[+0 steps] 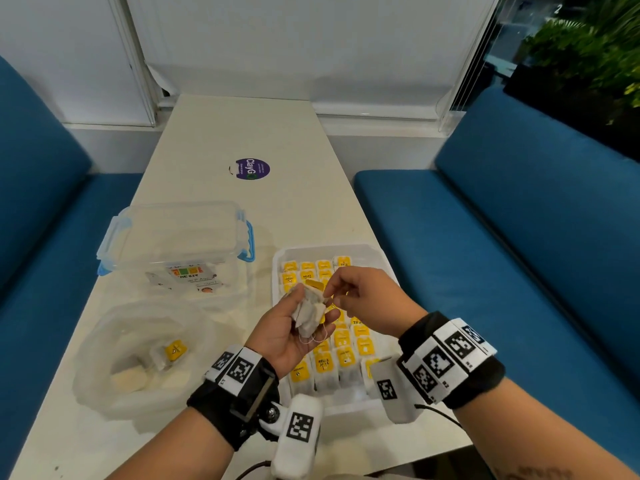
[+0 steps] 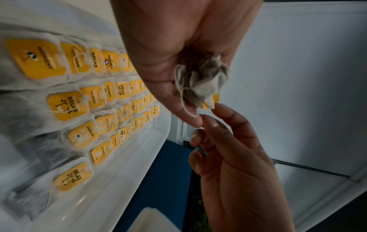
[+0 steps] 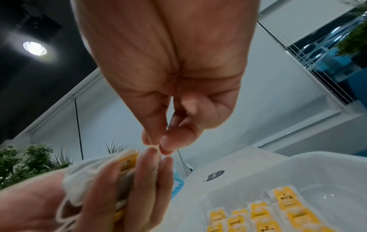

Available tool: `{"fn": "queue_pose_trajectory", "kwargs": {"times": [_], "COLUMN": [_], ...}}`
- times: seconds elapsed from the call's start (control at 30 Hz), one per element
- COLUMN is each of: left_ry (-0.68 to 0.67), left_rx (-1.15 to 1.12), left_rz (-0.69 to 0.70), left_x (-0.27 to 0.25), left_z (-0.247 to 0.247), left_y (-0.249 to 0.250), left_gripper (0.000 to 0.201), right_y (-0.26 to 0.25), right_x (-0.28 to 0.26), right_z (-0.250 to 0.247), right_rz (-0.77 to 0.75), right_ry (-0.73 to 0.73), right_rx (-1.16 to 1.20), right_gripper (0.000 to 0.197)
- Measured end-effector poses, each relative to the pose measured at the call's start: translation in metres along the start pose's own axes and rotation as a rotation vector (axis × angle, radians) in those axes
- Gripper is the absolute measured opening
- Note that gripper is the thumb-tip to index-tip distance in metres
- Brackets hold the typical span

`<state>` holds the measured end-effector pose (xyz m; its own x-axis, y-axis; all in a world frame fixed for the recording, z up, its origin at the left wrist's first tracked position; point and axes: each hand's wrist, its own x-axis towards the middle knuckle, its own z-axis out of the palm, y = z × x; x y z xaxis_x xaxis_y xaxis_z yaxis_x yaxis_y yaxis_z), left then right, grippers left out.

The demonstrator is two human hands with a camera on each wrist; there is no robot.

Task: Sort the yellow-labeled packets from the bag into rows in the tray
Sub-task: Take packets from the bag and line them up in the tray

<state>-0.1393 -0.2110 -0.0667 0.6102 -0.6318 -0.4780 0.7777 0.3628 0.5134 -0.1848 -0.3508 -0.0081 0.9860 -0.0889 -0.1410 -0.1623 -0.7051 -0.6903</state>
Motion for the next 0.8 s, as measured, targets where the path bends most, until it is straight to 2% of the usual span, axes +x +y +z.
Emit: {"fn": "queue_pose_trajectory", "kwargs": {"times": [0.1, 0.23, 0.37, 0.53, 0.67, 0.8], "left_ry": [0.016, 0.034, 0.022, 0.006, -0.016, -0.023], "left_rx": [0.006, 0.035, 0.034, -0.008, -0.008, 0.001], "left_rz": [-0.016, 0.000, 0.003, 0.020, 0.027, 0.033], "left_x": [0.002, 0.001, 0.003, 0.002, 0.004, 0.001], "left_z": [-0.002, 0.000, -0.001, 0.003, 0.002, 0.005], "left_y": [-0.002, -0.005, -0.007, -0.007, -0.008, -0.010], "left_gripper": [0.040, 0.020, 0.008, 0.016, 0.017, 0.020], "right_y": [0.002, 0.002, 0.002, 0.001, -0.002, -0.002], "right_x": [-0.003, -0.003, -0.004, -0.005, -0.008, -0.007], "right_z": [-0.006, -0.008, 0.000, 0.003, 0.012, 0.019], "right_rz": [-0.015, 0.011, 0.051, 0.072, 0.063, 0.077], "right_ry": [-0.031, -0.120, -0.113, -0.048, -0.091, -0.078], "right_rx": [-0.008, -0.031, -0.001, 0.056, 0.053, 0.074], "right_gripper": [0.022, 0.017, 0.010, 0.004, 0.023, 0.020]}}
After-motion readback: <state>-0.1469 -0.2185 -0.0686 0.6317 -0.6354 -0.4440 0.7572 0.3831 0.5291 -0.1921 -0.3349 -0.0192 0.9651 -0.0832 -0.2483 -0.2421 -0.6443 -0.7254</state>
